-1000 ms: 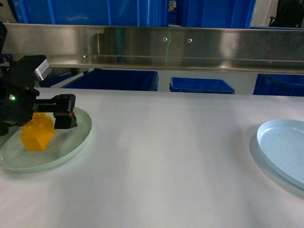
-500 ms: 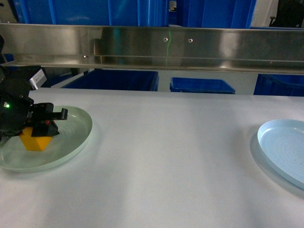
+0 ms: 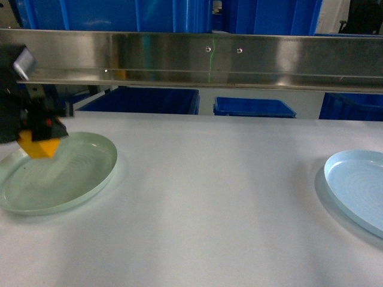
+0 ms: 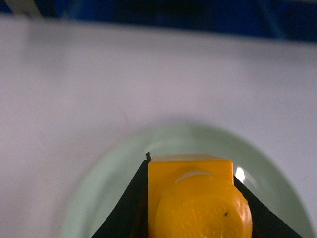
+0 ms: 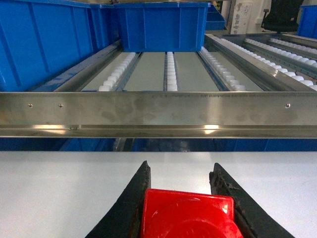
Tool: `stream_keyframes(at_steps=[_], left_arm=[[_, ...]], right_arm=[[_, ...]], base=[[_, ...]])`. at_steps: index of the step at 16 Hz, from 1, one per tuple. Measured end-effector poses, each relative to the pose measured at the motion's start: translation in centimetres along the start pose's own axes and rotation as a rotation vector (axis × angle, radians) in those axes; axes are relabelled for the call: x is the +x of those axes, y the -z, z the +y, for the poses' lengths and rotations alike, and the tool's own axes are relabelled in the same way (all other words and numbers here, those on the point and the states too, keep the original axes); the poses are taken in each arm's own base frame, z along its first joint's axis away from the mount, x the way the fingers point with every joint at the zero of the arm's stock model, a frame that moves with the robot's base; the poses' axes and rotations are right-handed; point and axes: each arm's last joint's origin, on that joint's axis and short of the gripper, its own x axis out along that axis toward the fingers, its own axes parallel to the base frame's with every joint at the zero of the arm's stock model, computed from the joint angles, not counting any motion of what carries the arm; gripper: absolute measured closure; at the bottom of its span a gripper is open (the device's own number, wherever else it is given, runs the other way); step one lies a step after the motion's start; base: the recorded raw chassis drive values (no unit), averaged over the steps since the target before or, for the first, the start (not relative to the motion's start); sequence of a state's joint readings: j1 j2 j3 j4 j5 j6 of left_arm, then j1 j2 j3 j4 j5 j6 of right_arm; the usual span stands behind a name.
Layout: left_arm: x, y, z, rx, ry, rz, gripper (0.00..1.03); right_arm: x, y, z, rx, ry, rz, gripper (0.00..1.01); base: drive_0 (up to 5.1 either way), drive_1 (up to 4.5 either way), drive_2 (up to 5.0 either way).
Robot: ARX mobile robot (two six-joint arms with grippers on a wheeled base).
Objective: Sort and place red and yellow blocks in left bins
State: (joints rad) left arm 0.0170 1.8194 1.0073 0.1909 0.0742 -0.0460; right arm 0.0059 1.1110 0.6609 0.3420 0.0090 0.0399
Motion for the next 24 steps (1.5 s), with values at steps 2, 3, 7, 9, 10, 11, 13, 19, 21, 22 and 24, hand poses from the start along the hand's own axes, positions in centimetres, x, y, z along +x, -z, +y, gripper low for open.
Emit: stream_keyframes(at_steps=[2, 3, 7, 9, 10, 11, 13, 19, 21, 22, 24], left_arm=[[-5.1, -4.0, -0.7, 0.009, 0.003, -0.259, 0.76], [-7.2, -5.1, -1.3, 0.017, 0.016, -0.339, 0.76], [-12.1, -3.2, -2.7, 0.01, 0.072, -0.323, 0.76], [-14.9, -2.7, -2.6, -0.004, 0.076, -0.324, 0.76], [-16.9, -3.0, -2.3, -0.006, 0.078, -0.362, 0.76], [-18.0, -3.3, -2.0, -0.006, 0.084, -0.394, 0.76], [-18.0, -3.4, -1.9, 0.001, 0.084, -0.399, 0.76], [-17.2, -3.6, -1.7, 0.017, 0.066, -0.428, 0.76], [-17.2, -3.6, -1.7, 0.018, 0.068, -0.428, 0.76], [-17.2, -3.6, -1.7, 0.018, 0.069, -0.427, 0.76], [-17.2, -3.6, -1.7, 0.018, 0.069, -0.428, 0.76]], right_arm=[[0.0, 0.0, 0.0, 0.0, 0.0, 0.0, 0.72], [0.0, 0.0, 0.0, 0.0, 0.0, 0.0, 0.72], [0.0, 0.0, 0.0, 0.0, 0.0, 0.0, 0.72], [0.0, 0.0, 0.0, 0.0, 0.0, 0.0, 0.72], [0.0, 0.0, 0.0, 0.0, 0.0, 0.0, 0.72], [0.0, 0.0, 0.0, 0.0, -0.001, 0.0, 0.72], [0.0, 0.0, 0.0, 0.0, 0.0, 0.0, 0.72], [0.0, 0.0, 0.0, 0.0, 0.0, 0.0, 0.72], [0.0, 0.0, 0.0, 0.0, 0.0, 0.0, 0.72], [0.0, 0.0, 0.0, 0.0, -0.001, 0.0, 0.72], [0.0, 0.0, 0.0, 0.0, 0.0, 0.0, 0.72]], base=[[0.0, 0.0, 0.0], [0.0, 0.0, 0.0], [0.0, 0.0, 0.0], [0.0, 0.0, 0.0], [0.0, 0.0, 0.0], [0.0, 0.0, 0.0], [0.0, 0.0, 0.0], [0.0, 0.0, 0.0], [0.0, 0.0, 0.0], [0.0, 0.0, 0.0], [0.0, 0.0, 0.0]])
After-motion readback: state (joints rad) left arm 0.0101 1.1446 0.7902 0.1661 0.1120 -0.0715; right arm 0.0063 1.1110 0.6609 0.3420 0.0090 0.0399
